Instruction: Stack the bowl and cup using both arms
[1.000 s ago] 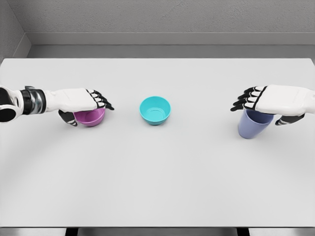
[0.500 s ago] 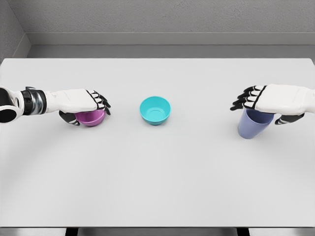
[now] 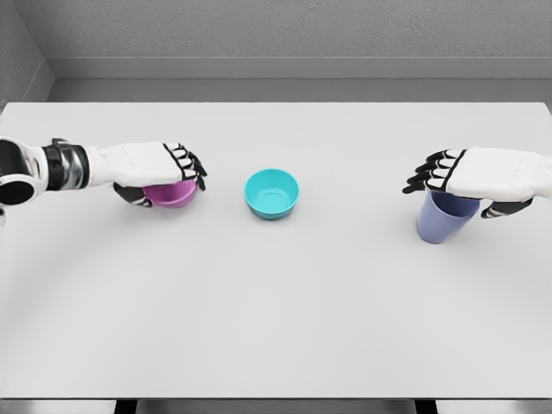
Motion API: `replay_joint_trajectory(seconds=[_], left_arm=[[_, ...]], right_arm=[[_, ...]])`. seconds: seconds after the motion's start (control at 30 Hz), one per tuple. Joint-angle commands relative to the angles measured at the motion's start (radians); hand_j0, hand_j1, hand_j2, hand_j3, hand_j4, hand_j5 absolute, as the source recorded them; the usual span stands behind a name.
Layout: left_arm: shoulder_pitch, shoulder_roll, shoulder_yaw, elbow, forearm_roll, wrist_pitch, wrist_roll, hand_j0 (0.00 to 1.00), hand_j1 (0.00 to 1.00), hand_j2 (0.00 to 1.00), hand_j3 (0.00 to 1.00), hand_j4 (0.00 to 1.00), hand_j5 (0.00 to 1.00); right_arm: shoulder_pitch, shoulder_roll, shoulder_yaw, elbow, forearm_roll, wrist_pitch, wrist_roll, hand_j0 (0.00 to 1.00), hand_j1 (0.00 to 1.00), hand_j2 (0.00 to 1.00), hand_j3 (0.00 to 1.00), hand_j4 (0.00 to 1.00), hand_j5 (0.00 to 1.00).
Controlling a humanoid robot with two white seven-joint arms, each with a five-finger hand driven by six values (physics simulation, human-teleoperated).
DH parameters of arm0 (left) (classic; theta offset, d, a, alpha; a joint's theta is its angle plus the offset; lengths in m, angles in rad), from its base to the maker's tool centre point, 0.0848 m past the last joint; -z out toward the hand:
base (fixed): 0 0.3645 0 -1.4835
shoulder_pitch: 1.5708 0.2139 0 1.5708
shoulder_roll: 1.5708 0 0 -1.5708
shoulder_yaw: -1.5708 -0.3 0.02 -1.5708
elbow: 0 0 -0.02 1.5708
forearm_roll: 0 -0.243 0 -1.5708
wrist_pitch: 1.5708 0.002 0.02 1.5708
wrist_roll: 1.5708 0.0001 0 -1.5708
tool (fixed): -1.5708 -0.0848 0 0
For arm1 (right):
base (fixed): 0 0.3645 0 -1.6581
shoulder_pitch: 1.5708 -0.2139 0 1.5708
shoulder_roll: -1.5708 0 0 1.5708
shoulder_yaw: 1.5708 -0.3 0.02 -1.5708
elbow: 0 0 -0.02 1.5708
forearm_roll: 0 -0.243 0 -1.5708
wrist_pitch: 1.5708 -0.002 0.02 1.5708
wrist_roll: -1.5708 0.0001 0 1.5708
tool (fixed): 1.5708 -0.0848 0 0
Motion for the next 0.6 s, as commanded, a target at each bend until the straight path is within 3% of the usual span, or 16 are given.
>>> replay_joint_trajectory(seconds=[0.0,0.17,0.27,0.43,0.57], left_arm=[[-0.002,-0.016,0.0,-0.045,0.008,0.003,0.001,0.65,0.65,0.65,0.65,0.65,0.65],[-0.069,-0.093,-0.001,-0.041,0.008,0.003,0.001,0.65,0.65,0.65,0.65,0.65,0.65],[-0.123,-0.139,-0.064,-0.033,0.008,0.003,0.001,0.65,0.65,0.65,0.65,0.65,0.65],[-0.146,-0.185,-0.069,-0.03,0.006,0.003,0.001,0.65,0.65,0.65,0.65,0.65,0.65],[-0.166,-0.24,-0.096,0.044,-0.002,0.003,0.001,0.65,0.65,0.65,0.65,0.65,0.65]], right_arm=[[0.0,-0.002,0.0,0.0,-0.004,0.003,0.0,1.0,1.0,1.0,1.0,1.0,1.0],[0.0,-0.002,0.001,0.0,-0.004,0.003,0.0,1.0,1.0,1.0,1.0,1.0,1.0],[0.0,0.0,0.001,0.0,-0.006,0.003,0.0,1.0,1.0,1.0,1.0,1.0,1.0],[0.0,0.0,0.001,0.0,-0.004,0.003,0.0,1.0,1.0,1.0,1.0,1.0,1.0],[0.0,-0.002,0.001,0.0,-0.004,0.003,0.0,1.0,1.0,1.0,1.0,1.0,1.0]])
